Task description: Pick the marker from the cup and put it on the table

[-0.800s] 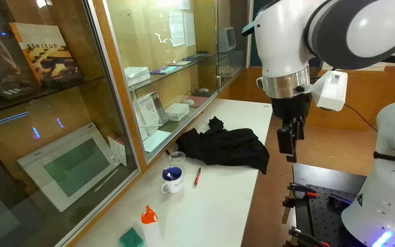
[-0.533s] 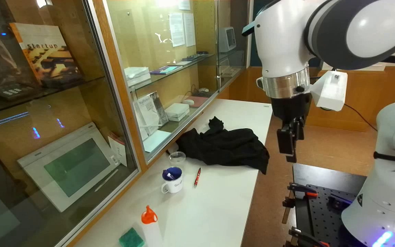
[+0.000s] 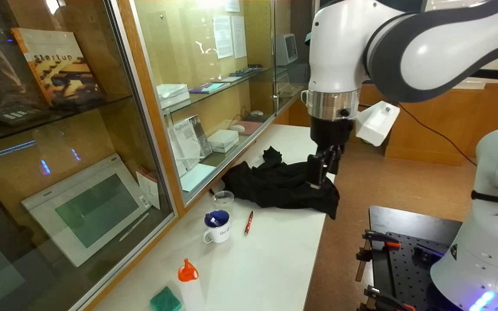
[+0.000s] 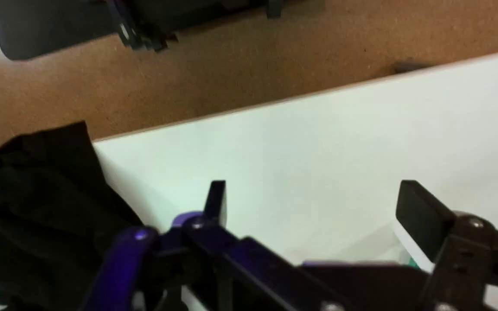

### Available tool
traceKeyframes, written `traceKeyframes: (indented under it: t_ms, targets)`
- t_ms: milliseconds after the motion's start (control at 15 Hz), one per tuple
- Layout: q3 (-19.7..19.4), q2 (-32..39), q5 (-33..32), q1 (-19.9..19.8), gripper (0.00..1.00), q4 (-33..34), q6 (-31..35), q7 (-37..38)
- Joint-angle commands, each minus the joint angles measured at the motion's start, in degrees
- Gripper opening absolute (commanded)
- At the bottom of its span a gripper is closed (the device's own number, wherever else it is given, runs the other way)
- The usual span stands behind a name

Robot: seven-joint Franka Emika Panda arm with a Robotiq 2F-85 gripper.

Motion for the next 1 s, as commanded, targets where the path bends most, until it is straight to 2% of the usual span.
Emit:
traceKeyframes:
  t_ms: [0, 267, 600, 667, 933]
  targets:
    - [-1.4, 9.8, -2.9, -1.7, 1.00, 3.1, 11.7, -1.3]
    - [-4.8, 20.0, -5.2, -3.0, 1.00, 7.7, 19.0, -3.9]
    - [-9.6, 31.6, -6.6, -3.8, 1.00, 17.6, 19.3, -7.8]
    - [-9.6, 27.1, -5.4, -2.8, 1.00, 12.7, 19.8, -7.0]
    - [-10.2, 28.9, -5.5, -2.6, 1.00, 13.9, 19.8, -7.1]
